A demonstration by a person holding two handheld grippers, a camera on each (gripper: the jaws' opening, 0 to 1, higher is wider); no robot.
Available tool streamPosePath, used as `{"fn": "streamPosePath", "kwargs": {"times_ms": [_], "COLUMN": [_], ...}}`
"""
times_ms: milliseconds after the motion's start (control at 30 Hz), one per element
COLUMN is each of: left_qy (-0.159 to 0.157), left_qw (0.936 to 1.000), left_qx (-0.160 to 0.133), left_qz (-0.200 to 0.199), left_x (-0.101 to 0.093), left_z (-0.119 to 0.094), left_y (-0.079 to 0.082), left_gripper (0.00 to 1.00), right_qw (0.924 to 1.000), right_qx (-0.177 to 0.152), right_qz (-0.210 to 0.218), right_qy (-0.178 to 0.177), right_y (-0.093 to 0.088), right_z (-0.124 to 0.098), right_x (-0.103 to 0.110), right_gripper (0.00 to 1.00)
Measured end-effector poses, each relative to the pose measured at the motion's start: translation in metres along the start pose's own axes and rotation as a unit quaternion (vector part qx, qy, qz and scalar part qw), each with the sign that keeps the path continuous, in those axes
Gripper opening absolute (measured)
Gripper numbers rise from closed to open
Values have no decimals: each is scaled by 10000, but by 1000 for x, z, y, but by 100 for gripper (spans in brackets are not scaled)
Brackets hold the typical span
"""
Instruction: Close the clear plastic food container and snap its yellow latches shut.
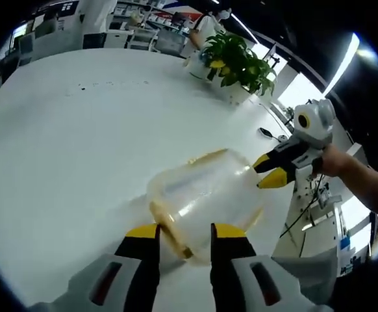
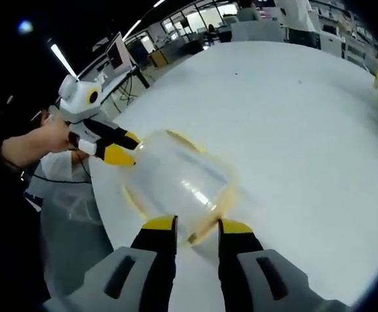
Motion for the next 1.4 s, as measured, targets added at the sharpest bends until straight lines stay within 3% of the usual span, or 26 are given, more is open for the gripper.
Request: {"fn": "streamPosePath", "kwargs": {"times_ms": [67, 267, 433, 467, 533, 567, 600, 633, 667, 733, 800, 900, 967, 1067, 1167, 1400], "left_qy": [-5, 208, 544, 639, 726, 819, 976, 1000, 928, 851, 689, 445, 416, 350, 234, 185], "left_qw": [10000, 9960, 9831, 9846, 9702, 9625, 9556, 9528, 9444, 9379, 9323, 9275, 9224, 9229, 9273, 9247], "left_qx": [-50, -314, -261, -219, -244, -239, -218, -143, -101, -152, -212, -294, -267, -214, -266, -221], "left_qz": [17, 808, 1729, 1611, 2300, 2574, 2770, 2862, 3152, 3359, 3545, 3699, 3832, 3829, 3725, 3797], "left_x": [1, -4, -14, -16, -19, -22, -24, -26, -31, -37, -46, -55, -58, -59, -61, -67], "left_z": [0, -2, -4, -5, -5, -5, -6, -6, -4, -3, -2, 1, 5, 9, 9, 8], "left_y": [-1, 1, 8, 7, 12, 14, 15, 16, 17, 18, 21, 23, 25, 27, 27, 20], "left_gripper": [24, 26, 28, 28, 31, 33, 35, 34, 34, 34, 33, 30, 29, 28, 28, 28], "right_qw": [9999, 9935, 9787, 9757, 9693, 9604, 9566, 9538, 9524, 9590, 9573, 9538, 9539, 9520, 9516, 9486], "right_qx": [90, 456, 609, 660, 596, 629, 664, 679, 634, 541, 463, 411, 340, 269, 261, 153], "right_qz": [-60, -929, -1796, -1934, -2261, -2610, -2727, -2807, -2874, -2731, -2819, -2955, -2978, -3048, -3061, -3153], "right_qy": [-101, -480, -783, -786, -765, -745, -784, -827, -795, -526, -454, -360, -167, -51, 51, 207], "right_y": [2, 12, 18, 18, 20, 22, 22, 24, 25, 28, 32, 39, 43, 47, 50, 57], "right_z": [0, -1, 0, -1, 1, 1, 1, 1, 2, 5, 7, 11, 14, 18, 22, 26], "right_x": [3, 10, 16, 18, 20, 22, 22, 22, 24, 25, 26, 27, 30, 33, 34, 40], "right_gripper": [21, 24, 27, 27, 26, 25, 26, 29, 32, 36, 32, 36, 35, 35, 36, 37]}}
Point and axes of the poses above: the point that each gripper's makers call its tool centre point, and the gripper's own axes: z roughly forward along the fingers, x roughly to its left, y roughly out of its top, the point moved 10 cm from there along -z, roughly backward along the fingers, and after that the axes turned 5 degrees about -z, right-handed, at the moved point
